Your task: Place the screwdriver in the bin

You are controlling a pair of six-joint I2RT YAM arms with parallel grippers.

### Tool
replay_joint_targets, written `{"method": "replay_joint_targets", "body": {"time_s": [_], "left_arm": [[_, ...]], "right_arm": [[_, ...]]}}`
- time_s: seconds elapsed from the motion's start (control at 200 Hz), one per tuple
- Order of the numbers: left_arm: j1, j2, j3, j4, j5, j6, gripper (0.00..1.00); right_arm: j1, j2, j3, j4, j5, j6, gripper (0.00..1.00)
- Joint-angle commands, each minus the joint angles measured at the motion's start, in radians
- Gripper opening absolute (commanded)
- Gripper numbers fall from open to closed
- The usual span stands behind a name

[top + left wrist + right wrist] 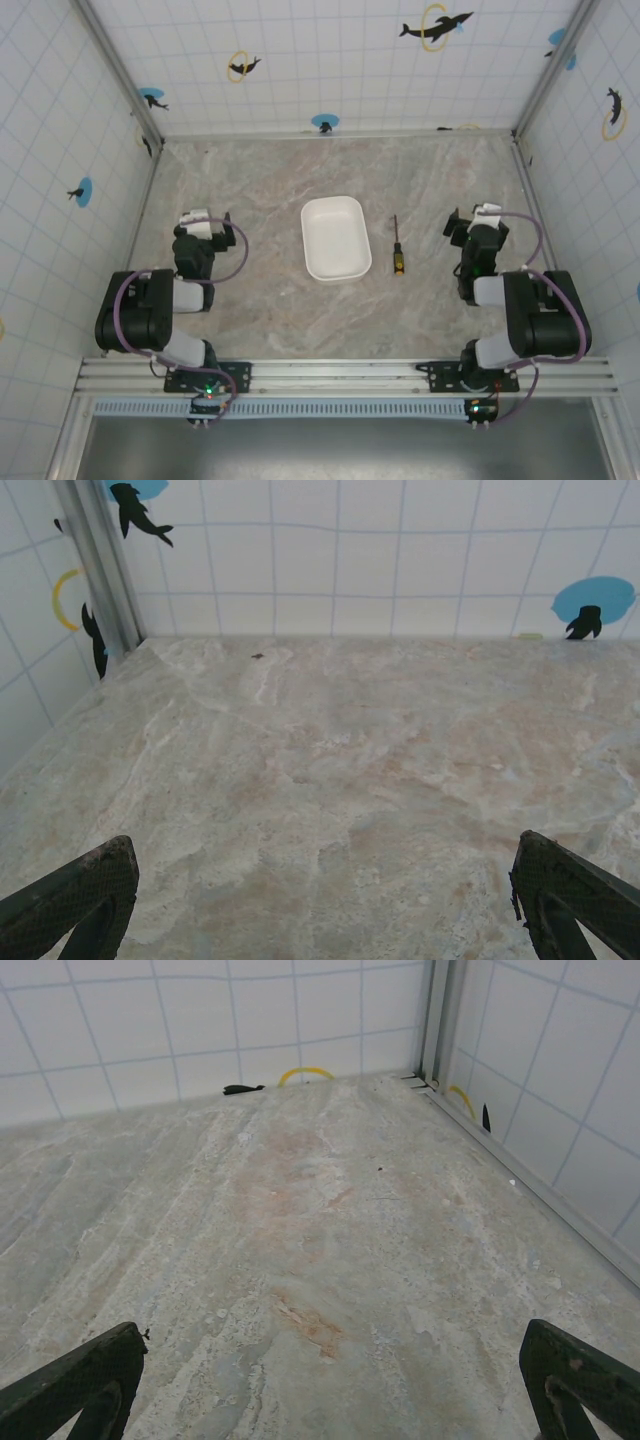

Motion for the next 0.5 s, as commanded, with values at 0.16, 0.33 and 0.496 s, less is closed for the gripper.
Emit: {"method": "replay_joint_targets", "body": {"time_s": [0.16, 0.33, 0.496], "left_arm": [[0.008, -0.019, 0.034, -0.037, 0.013, 0.014, 0.98], [0.007, -0.112, 0.245, -0.496, 0.077, 0.002, 0.98], [0.004, -0.142, 0.391, -0.780, 0.276, -0.130, 0.98]], "right_arm": [[0.023, -0.101, 0.105, -0.212, 0.068, -0.017, 0.99], [0.033, -0.219, 0.276, -0.634, 0.025, 0.067, 0.99], [0.053, -0.232, 0.455, -1.007, -0.160, 0.171, 0.99]]}}
